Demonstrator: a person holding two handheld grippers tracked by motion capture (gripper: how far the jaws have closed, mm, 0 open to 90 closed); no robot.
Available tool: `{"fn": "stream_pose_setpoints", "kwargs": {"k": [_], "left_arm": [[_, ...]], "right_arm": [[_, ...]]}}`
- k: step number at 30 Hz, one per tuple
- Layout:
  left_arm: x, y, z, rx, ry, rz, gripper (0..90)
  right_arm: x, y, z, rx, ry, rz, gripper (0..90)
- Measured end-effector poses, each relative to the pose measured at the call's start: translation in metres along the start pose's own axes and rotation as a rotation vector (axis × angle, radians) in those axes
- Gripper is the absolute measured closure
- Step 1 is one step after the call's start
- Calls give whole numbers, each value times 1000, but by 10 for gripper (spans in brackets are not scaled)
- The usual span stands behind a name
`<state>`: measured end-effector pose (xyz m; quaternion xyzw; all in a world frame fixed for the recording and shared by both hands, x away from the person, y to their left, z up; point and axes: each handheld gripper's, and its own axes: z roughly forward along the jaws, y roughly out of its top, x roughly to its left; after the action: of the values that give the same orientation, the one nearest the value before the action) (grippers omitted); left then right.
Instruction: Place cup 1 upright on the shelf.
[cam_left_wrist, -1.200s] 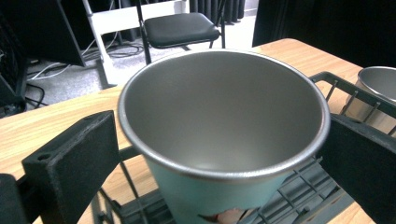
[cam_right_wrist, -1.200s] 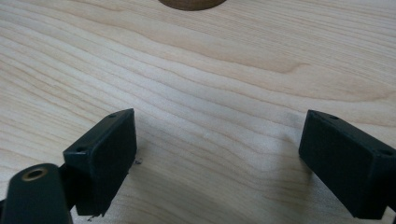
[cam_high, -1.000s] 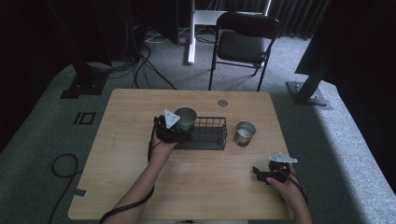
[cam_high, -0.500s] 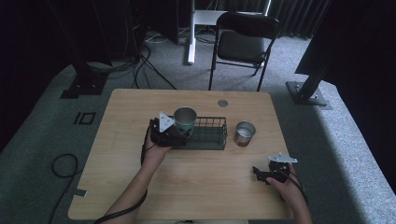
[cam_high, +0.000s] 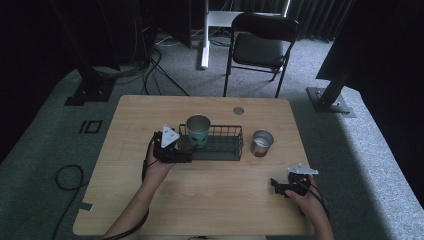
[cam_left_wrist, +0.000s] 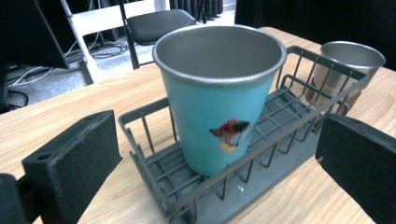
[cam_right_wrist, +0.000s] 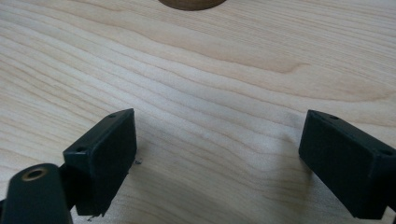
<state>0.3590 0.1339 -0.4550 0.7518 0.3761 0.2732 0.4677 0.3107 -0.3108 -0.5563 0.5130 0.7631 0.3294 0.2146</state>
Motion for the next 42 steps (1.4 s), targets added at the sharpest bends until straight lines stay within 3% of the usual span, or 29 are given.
{"fn": "stream_pose_setpoints", "kwargs": {"k": [7,13,42], "left_arm": [[5,-10,-9,15,-6,2,3],[9,-21,-16,36,13,17,3],[36,-77,-50,116,61,-28,3]], "right_arm": [[0,0,0,0,0,-1,109],[0,0,0,0,0,-1,109],[0,0,0,0,0,-3,109]]}}
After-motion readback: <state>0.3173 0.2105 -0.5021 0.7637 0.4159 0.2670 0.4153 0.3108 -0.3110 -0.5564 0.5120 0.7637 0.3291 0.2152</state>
